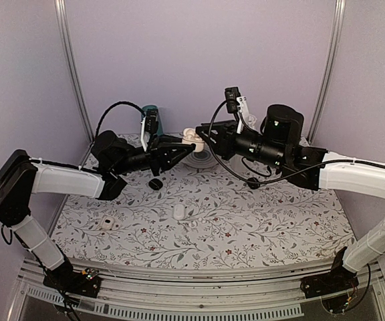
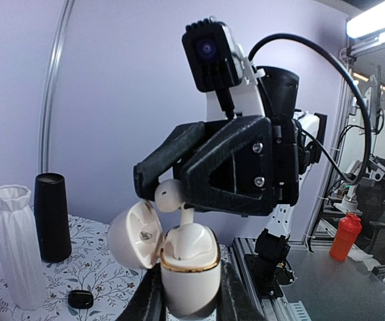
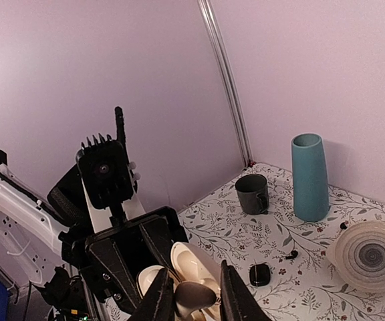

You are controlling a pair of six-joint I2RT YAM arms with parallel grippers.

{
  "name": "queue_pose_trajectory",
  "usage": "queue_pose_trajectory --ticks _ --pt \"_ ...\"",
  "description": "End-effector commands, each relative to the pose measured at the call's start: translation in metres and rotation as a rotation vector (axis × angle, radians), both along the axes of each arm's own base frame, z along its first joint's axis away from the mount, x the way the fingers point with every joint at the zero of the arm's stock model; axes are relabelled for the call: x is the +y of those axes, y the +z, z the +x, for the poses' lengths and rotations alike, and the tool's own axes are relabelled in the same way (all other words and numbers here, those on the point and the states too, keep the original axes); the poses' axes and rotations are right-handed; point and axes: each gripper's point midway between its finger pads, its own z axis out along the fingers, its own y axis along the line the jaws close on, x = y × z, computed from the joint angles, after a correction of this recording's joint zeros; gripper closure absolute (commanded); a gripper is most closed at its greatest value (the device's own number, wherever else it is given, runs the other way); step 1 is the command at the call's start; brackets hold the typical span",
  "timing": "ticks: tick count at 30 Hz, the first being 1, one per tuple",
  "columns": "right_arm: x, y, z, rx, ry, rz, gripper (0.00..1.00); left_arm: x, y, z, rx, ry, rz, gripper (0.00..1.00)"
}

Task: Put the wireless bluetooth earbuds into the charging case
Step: Insert the right earbud into the right side groove of the charging case.

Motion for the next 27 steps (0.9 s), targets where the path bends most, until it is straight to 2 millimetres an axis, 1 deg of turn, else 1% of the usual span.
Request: queue_pose_trajectory --ticks 1,12,15,19,27 --pt "0.006 -0.012 0.000 0.025 -0.001 -0.048 0.76 0.008 0.029 -0.014 -0.096 0.003 -0.075 1.00" --pt "0.004 -0.008 0.001 0.015 -0.014 -0.052 0.75 0.008 0.029 -0.014 -0.101 0.000 -0.075 1.00" --pt "0.003 -0.007 0.001 0.012 -0.016 -0.053 0.72 0.008 0.030 -0.015 -0.105 -0.001 -0.078 1.00" --pt "0.003 -0.006 0.000 0.010 -0.015 -0.053 0.71 0.008 0.029 -0.015 -0.104 -0.001 -0.077 1.00" --pt "0.000 0.003 -0.002 0.002 -0.015 -0.036 0.68 0.008 0.027 -0.014 -0.100 -0.001 -0.072 1.00"
